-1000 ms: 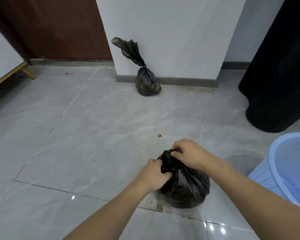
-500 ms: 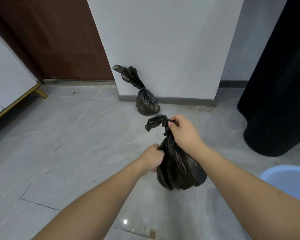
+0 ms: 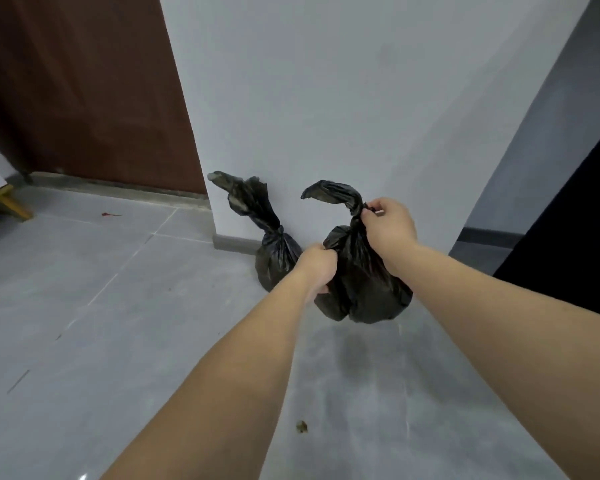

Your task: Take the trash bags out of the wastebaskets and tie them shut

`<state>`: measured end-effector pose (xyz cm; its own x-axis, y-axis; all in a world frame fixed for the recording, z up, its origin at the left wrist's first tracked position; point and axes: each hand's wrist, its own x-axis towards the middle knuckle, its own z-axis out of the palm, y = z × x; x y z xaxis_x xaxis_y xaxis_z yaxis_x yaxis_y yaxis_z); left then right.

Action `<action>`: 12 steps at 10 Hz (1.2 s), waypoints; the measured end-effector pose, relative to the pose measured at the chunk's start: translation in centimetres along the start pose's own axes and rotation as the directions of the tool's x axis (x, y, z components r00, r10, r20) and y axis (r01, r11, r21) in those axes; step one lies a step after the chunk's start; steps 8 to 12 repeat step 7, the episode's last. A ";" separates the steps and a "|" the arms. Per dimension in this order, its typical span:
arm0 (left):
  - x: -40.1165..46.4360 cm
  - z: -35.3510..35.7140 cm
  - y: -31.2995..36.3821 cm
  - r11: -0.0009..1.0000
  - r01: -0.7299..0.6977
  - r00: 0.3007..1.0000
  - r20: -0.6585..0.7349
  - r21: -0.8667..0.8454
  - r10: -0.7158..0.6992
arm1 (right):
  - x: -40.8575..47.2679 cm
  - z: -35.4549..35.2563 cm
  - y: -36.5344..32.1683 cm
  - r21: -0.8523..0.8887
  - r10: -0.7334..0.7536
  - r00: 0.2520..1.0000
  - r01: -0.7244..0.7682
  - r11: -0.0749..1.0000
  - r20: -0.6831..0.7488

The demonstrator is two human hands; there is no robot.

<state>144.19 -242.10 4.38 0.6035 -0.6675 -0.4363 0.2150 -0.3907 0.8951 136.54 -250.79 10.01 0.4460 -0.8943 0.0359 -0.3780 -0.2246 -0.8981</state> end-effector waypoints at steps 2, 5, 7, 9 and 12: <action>8.8 0.1 -1.0 0.998 -0.015 1.000 0.022 -0.063 0.017 | 5.9 2.8 2.6 0.035 0.076 0.996 -0.074 0.997 -0.052; 11.4 0.6 -5.5 0.989 -0.049 0.997 -0.047 0.142 0.056 | 5.6 3.2 5.9 0.203 0.274 0.954 -0.294 0.934 0.118; 10.3 0.5 -4.8 0.926 -0.158 0.981 -0.052 0.343 0.186 | 3.5 2.7 7.2 0.115 0.232 0.969 -0.240 0.964 0.080; 10.3 0.5 -4.8 0.926 -0.158 0.981 -0.052 0.343 0.186 | 3.5 2.7 7.2 0.115 0.232 0.969 -0.240 0.964 0.080; 10.3 0.5 -4.8 0.926 -0.158 0.981 -0.052 0.343 0.186 | 3.5 2.7 7.2 0.115 0.232 0.969 -0.240 0.964 0.080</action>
